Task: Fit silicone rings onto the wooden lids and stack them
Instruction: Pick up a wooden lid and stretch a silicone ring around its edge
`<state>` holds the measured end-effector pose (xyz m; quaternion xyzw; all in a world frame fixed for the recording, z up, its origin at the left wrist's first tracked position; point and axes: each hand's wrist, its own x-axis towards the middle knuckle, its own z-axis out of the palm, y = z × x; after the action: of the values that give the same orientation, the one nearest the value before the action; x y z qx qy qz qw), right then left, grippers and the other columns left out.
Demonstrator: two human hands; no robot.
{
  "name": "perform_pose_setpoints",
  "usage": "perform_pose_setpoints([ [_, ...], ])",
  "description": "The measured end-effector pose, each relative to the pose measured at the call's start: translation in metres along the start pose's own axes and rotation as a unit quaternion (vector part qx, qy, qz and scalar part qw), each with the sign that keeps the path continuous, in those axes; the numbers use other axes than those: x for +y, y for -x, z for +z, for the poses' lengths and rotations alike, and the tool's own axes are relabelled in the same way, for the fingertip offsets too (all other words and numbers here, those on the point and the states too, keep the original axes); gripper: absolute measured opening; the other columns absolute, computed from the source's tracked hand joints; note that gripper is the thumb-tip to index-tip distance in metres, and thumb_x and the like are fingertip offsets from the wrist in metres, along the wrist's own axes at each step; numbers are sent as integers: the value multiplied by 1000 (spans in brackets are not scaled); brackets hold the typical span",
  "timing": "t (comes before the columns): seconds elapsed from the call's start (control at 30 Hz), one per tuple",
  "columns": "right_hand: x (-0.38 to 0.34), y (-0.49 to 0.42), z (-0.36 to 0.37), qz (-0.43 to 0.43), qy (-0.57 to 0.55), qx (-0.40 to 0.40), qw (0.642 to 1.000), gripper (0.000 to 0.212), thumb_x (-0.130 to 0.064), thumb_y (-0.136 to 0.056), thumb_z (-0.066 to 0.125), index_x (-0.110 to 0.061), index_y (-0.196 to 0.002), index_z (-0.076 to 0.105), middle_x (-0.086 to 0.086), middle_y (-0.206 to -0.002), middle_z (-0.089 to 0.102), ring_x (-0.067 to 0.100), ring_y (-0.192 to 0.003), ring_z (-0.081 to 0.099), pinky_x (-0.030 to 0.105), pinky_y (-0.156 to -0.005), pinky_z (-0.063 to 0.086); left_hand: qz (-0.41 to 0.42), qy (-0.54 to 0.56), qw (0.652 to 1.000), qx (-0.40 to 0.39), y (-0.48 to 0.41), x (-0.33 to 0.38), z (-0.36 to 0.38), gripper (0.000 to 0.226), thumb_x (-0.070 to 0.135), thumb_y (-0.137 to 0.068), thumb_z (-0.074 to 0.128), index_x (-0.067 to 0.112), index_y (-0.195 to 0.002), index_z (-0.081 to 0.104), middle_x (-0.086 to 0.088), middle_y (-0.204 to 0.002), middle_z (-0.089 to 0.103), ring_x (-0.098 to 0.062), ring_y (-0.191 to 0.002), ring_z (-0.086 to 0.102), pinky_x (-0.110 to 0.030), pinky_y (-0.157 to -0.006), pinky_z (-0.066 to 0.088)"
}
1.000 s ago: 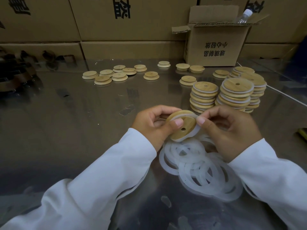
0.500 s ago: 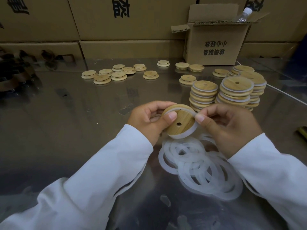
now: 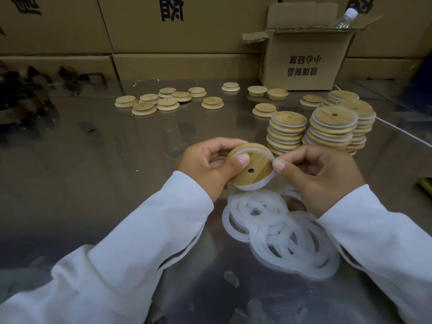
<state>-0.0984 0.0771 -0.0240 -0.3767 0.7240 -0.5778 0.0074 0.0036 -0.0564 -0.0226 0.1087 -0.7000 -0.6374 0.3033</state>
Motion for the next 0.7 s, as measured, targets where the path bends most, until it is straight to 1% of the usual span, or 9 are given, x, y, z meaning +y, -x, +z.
perform_pose_setpoints([
  [0.1, 1, 0, 1, 13, -28, 6, 999, 19, -16, -75, 71, -30, -63, 65, -9, -73, 69, 16, -70, 64, 15, -65, 52, 6, 0, 1000, 1, 2, -1, 2, 18, 0, -78, 65, 15, -88, 66, 0, -81, 68, -8, -73, 66, -18, -66, 52],
  [0.17, -1, 0, 2, 19, -52, 12, 998, 15, -16, -74, 72, -28, -67, 66, -5, -72, 70, 16, -70, 65, 16, -66, 53, 3, 5, 1000, 7, 4, -1, 4, 18, 0, -77, 66, 15, -87, 66, 0, -81, 69, -7, -72, 66, -17, -65, 52],
  [0.23, -2, 1, 3, 15, -62, 22, 998, 10, -19, -73, 72, -27, -75, 65, 0, -71, 69, 15, -68, 64, 16, -65, 53, -1, 8, 1000, 16, 4, -1, 6, 17, 1, -77, 66, 16, -86, 66, 0, -80, 69, -6, -71, 65, -16, -63, 52],
  [0.3, -3, 3, 5, 11, -53, 37, 998, 15, -25, -70, 72, -27, -81, 62, -1, -75, 65, 11, -63, 60, 14, -63, 51, -7, 11, 999, 38, 5, -2, 8, 15, 4, -77, 67, 16, -86, 66, 0, -79, 68, -5, -68, 65, -15, -60, 50],
  [0.37, -4, 4, 8, 6, -34, 48, 998, 15, -27, -69, 71, -27, -79, 60, -2, -74, 63, 7, -61, 57, 12, -62, 48, -19, 19, 997, 69, 6, -3, 10, 14, 6, -77, 68, 15, -87, 66, -2, -81, 69, -10, -71, 66, -19, -62, 53],
  [0.43, -4, 5, 10, -5, -3, 50, 999, 10, -23, -70, 69, -27, -73, 60, -7, -70, 62, 3, -61, 56, 12, -62, 47, -32, 18, 995, 88, 7, -4, 11, 13, 9, -77, 68, 15, -88, 66, -5, -86, 70, -18, -80, 68, -27, -70, 57],
  [0.47, -4, 5, 11, -6, 11, 49, 999, 9, -22, -72, 67, -27, -70, 60, -9, -68, 62, 4, -62, 56, 12, -62, 48, -36, 16, 995, 92, 7, -4, 12, 13, 10, -77, 69, 16, -87, 66, -5, -88, 70, -19, -82, 68, -29, -72, 57],
  [0.6, -1, 4, 9, 1, 42, 45, 998, 12, -19, -77, 63, -25, -68, 61, -7, -67, 62, 11, -66, 58, 22, -65, 49, -38, 12, 996, 84, 8, -3, 13, 15, 10, -74, 71, 19, -84, 64, 1, -83, 70, -12, -77, 68, -25, -69, 58],
  [0.7, 0, 4, 8, 3, 63, 40, 997, 12, -21, -80, 62, -25, -69, 60, -8, -66, 61, 12, -67, 58, 23, -64, 47, -39, 17, 996, 79, 8, -3, 13, 15, 8, -73, 72, 18, -82, 64, 3, -79, 70, -10, -74, 68, -24, -67, 57],
])
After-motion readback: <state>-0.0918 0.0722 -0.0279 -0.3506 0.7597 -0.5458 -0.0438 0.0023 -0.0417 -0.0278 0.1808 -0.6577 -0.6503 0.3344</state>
